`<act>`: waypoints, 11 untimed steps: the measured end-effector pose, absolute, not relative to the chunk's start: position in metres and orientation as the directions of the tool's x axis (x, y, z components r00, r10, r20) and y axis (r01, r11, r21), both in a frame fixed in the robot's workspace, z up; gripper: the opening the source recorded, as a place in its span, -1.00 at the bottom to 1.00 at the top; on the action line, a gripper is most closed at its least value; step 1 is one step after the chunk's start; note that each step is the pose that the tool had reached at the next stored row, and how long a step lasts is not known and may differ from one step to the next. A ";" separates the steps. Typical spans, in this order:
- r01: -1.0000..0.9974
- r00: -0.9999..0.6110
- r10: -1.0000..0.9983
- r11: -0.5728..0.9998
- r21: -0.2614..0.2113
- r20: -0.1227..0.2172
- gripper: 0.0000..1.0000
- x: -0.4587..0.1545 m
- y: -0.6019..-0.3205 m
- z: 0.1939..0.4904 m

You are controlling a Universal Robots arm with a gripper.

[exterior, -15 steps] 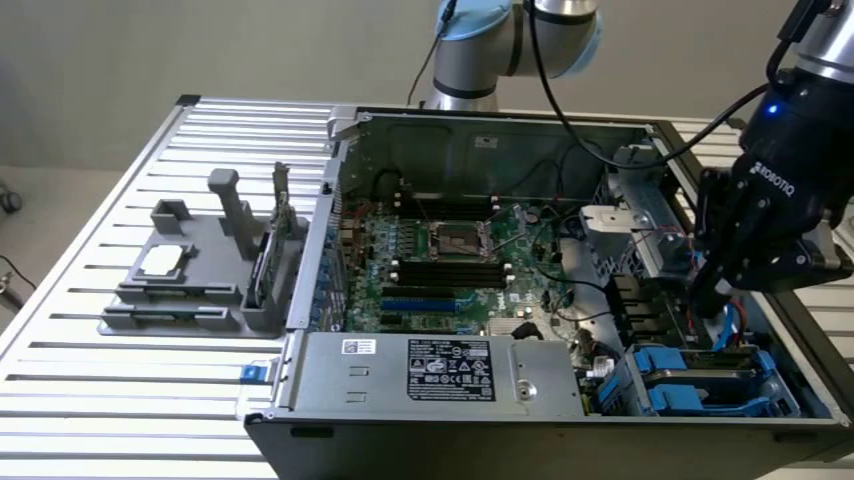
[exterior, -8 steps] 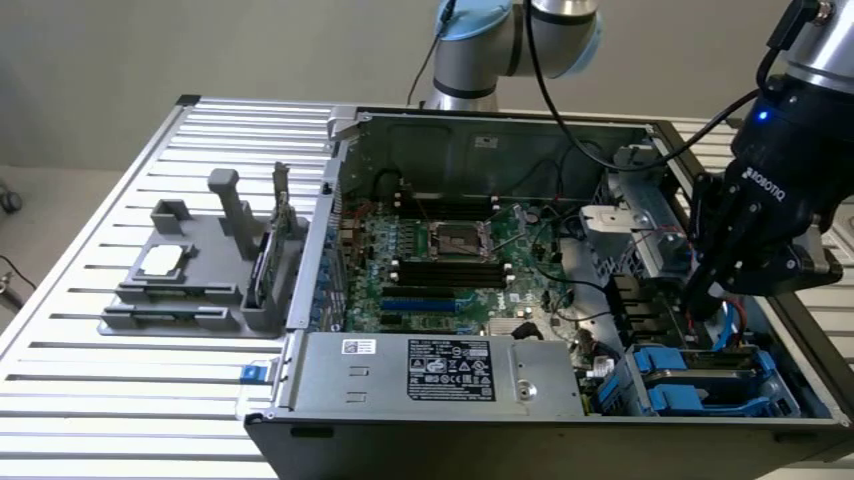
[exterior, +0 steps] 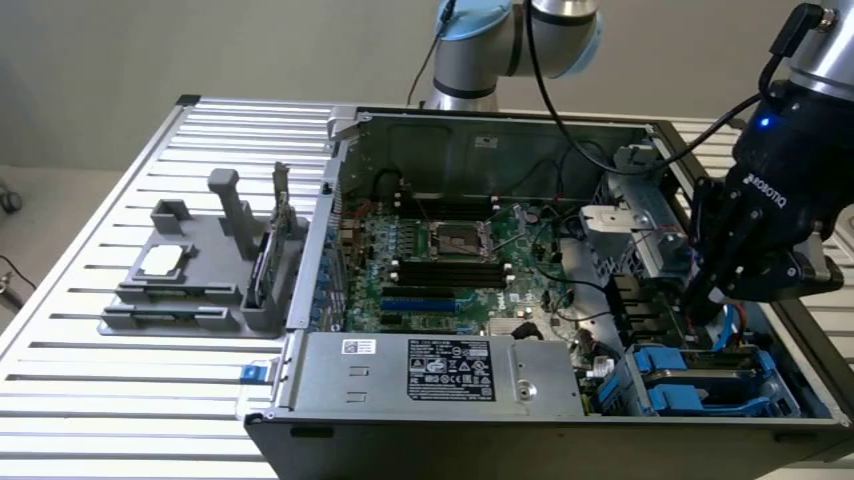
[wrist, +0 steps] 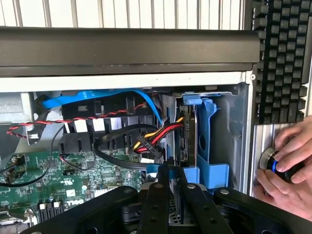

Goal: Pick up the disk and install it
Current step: 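Insert the second disk wire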

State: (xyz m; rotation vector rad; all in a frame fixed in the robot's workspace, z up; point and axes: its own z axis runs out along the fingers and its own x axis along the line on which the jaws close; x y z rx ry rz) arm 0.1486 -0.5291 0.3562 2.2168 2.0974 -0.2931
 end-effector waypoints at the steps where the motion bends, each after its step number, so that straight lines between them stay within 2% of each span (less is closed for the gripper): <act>1: 0.995 0.047 0.981 -0.062 -0.076 -0.188 -0.67 0.149 -0.530 0.356; 11: 0.995 0.046 0.985 -0.059 -0.077 -0.167 -0.67 0.149 -0.540 0.356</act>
